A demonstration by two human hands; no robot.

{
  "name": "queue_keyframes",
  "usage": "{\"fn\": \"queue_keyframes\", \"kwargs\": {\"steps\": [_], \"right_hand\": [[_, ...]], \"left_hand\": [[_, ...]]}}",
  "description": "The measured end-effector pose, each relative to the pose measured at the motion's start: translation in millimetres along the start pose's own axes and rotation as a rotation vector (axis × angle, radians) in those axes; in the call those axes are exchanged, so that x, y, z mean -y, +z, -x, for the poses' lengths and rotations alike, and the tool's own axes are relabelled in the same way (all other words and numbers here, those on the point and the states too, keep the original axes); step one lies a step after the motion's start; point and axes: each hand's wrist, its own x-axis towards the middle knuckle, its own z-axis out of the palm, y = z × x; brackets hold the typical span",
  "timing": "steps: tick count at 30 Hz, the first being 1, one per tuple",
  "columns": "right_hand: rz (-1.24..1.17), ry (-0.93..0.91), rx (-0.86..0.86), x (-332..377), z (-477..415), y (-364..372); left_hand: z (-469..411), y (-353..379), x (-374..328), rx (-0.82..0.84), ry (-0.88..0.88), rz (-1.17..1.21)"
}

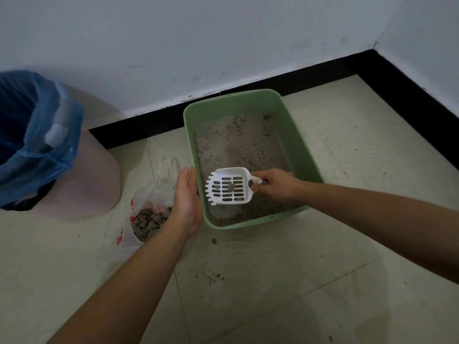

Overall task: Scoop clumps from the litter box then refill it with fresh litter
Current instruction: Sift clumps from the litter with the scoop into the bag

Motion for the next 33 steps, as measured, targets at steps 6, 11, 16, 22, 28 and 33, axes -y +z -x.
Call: {"fn": "queue_keyframes", "kwargs": {"steps": [6,11,16,22,28,33], "right_hand": [[0.034,-0.012,0.006,1.9,4.6,0.7],[-0.008,-0.029,0.022,2.4,5.4,-0.5],[-0.061,-0.013,-0.019,15.3,8.3,-5.4],[-0.079,-0.135,-0.152,70.4,13.9,-14.5],[0.523,-0.324,-0.142,159.7,16.6,19.4],[1.272,-0.847,-0.136,205.4,24.4,62.3]], "left_hand": [[1.6,0.7,-2.9,-0.023,-0.040,0.003],[6.7,0.1,-10.8,-0.012,-0.079,-0.023],[25.8,-14.3,-42.1,-0.253,0.155,-0.608],[47.1,-88.0,-65.2,-0.657,0.330,-1.307],[71.4,-126.4,-69.6,-0.521,-0.054,-1.297],[77.7,-136.2,-78.1,-0.576,0.011,-1.263]]}}
